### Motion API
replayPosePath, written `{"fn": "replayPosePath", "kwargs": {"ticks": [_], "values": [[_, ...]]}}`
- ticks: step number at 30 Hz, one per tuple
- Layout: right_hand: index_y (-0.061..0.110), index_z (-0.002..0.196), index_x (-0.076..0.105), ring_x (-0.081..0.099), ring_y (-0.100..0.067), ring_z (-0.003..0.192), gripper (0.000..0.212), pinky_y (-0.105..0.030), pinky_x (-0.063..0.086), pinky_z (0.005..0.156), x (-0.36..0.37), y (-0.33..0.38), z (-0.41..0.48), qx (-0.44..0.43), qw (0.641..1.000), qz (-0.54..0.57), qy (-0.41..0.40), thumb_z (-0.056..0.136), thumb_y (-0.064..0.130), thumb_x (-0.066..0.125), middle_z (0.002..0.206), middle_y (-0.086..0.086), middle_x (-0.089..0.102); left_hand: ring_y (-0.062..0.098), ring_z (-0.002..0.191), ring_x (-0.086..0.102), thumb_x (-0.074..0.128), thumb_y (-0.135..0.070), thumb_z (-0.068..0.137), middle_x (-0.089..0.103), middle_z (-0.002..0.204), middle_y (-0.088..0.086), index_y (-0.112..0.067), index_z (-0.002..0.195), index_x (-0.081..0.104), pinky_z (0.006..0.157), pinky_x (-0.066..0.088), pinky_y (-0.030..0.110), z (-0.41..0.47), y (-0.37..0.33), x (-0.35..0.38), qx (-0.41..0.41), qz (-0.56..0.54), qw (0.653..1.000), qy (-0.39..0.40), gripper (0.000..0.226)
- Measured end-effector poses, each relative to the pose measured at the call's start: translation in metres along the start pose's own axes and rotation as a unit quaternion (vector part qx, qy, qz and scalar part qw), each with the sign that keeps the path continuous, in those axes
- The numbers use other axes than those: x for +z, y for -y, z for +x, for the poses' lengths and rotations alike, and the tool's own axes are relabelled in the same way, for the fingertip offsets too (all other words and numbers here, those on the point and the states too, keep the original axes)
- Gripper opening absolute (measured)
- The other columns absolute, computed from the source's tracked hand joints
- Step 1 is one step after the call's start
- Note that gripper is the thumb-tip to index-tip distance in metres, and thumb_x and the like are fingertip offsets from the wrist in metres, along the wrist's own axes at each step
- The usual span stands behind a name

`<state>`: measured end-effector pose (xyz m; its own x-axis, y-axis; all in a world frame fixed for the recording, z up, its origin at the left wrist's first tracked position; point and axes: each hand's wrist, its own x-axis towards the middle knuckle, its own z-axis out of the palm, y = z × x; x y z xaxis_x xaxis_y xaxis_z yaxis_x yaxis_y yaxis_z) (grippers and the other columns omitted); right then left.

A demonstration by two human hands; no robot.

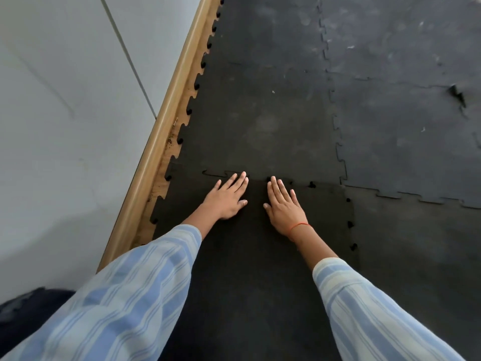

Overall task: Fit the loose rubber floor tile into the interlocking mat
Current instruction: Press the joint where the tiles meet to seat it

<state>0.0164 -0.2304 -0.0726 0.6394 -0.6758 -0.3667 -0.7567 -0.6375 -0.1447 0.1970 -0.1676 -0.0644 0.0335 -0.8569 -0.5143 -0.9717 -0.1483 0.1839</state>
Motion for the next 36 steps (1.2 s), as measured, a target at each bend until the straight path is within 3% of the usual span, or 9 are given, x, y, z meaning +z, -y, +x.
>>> {"fn": "replayPosePath", "kwargs": {"ticks": [8, 12, 15, 18, 24, 33, 36], "values": [[0.013, 0.151, -0.01, -0.018, -0.014, 0.146, 0.062, -0.041, -0.004, 0.118, -0.008, 0.002, 0.02, 0.023, 0.996, 0.018, 0.081, 0.103, 0.034, 0.023, 0.159, 0.001, -0.02, 0.017, 0.146, -0.019, 0.025, -0.041, 0.103, -0.028, 0.157, -0.005, -0.02, 0.151, -0.016, 0.118, -0.002, 0.048, 0.004, -0.003, -0.003, -0.023, -0.001, 0.999, 0.038, 0.067], [0.013, 0.151, -0.01, -0.018, -0.016, 0.146, 0.068, -0.041, -0.003, 0.118, -0.022, 0.001, 0.02, 0.005, 0.993, 0.037, 0.114, 0.102, 0.031, 0.033, 0.159, 0.0, -0.021, 0.017, 0.146, -0.019, 0.028, -0.04, 0.103, -0.029, 0.156, -0.006, -0.02, 0.151, -0.015, 0.119, -0.001, 0.049, 0.005, -0.008, -0.008, -0.034, -0.015, 0.998, 0.054, 0.068], [0.012, 0.151, -0.009, -0.017, -0.016, 0.146, 0.075, -0.04, -0.002, 0.118, -0.022, -0.01, 0.011, 0.024, 0.995, 0.051, 0.083, 0.099, 0.039, 0.039, 0.158, -0.001, -0.021, 0.02, 0.145, -0.02, 0.032, -0.039, 0.102, -0.031, 0.156, -0.005, -0.021, 0.151, -0.016, 0.119, 0.0, 0.05, 0.01, -0.017, -0.016, -0.054, -0.039, 0.996, 0.067, 0.07], [0.016, 0.15, -0.012, -0.018, -0.015, 0.145, 0.076, -0.044, -0.003, 0.118, -0.016, -0.022, 0.002, 0.07, 0.996, 0.025, 0.054, 0.098, 0.05, 0.032, 0.157, 0.004, -0.024, 0.021, 0.145, -0.022, 0.036, -0.042, 0.101, -0.031, 0.155, -0.005, -0.024, 0.151, -0.016, 0.117, -0.001, 0.054, 0.018, -0.034, -0.017, -0.033, -0.041, 0.996, 0.073, 0.075], [0.017, 0.15, -0.014, -0.021, -0.014, 0.144, 0.071, -0.044, -0.006, 0.117, -0.011, -0.028, 0.006, 0.049, 0.997, 0.022, 0.055, 0.1, 0.048, 0.027, 0.156, 0.004, -0.026, 0.021, 0.144, -0.025, 0.041, -0.045, 0.099, -0.032, 0.155, -0.01, -0.029, 0.151, -0.016, 0.111, -0.004, 0.064, 0.031, -0.055, -0.014, 0.002, -0.043, 0.996, 0.083, 0.079], [0.017, 0.15, -0.014, -0.019, -0.013, 0.145, 0.067, -0.042, -0.007, 0.118, -0.015, -0.032, 0.015, 0.045, 0.995, 0.027, 0.083, 0.101, 0.047, 0.022, 0.158, 0.003, -0.023, 0.021, 0.146, -0.02, 0.046, -0.034, 0.099, -0.028, 0.157, -0.009, -0.022, 0.152, -0.01, 0.116, 0.003, 0.059, 0.031, -0.068, -0.026, -0.018, -0.025, 0.995, 0.096, 0.079], [0.015, 0.151, -0.01, -0.016, -0.013, 0.146, 0.067, -0.041, -0.005, 0.118, -0.016, -0.049, 0.006, 0.047, 0.997, 0.026, 0.048, 0.101, 0.044, 0.025, 0.159, 0.001, -0.018, 0.02, 0.146, -0.019, 0.045, -0.031, 0.1, -0.028, 0.157, -0.008, -0.02, 0.152, -0.011, 0.116, 0.003, 0.058, 0.031, -0.072, -0.026, -0.011, -0.021, 0.995, 0.094, 0.078]]}}
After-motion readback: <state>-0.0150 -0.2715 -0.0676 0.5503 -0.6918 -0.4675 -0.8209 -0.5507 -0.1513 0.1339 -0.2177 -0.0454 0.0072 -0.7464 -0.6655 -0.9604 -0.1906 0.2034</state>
